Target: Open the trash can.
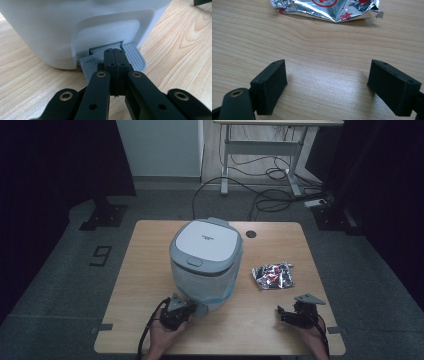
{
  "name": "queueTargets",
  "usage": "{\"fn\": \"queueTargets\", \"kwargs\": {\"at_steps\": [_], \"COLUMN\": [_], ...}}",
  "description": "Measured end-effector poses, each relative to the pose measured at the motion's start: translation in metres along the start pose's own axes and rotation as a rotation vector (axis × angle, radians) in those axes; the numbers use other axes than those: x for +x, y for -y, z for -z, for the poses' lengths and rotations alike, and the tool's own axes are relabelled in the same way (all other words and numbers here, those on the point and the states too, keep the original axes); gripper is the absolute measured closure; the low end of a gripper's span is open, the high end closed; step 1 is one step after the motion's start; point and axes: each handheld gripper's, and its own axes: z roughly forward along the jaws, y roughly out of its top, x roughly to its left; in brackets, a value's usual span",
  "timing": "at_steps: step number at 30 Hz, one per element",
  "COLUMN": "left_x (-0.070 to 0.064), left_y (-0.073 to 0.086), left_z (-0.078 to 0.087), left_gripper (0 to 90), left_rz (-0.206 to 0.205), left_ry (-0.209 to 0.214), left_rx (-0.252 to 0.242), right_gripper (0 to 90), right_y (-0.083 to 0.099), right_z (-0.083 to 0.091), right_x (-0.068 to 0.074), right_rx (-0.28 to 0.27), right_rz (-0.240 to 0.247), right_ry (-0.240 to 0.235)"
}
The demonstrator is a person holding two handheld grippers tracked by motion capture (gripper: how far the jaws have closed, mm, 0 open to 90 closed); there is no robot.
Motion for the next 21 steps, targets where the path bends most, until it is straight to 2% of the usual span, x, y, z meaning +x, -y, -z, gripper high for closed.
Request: {"fn": "queueTargets", "kwargs": {"at_steps": [7, 21], "left_x": [-0.0016, -0.0005], "left_y": [0.0028, 0.0031], "left_z": [-0.0058, -0.0069], "left_gripper": [90.0, 90.0], "left_rz": [-0.03, -0.024], "left_ry": [-0.018, -0.011], "left_rx": [0.032, 0.035], "right_gripper": [14.6, 14.5], "right_y": [0.0, 0.0], "right_z": [0.0, 0.0], "right_x": [0.0, 0.0], "right_rx": [0.0, 0.0], "right_rz": [0.0, 0.0], "right_ry": [0.0, 0.0]}}
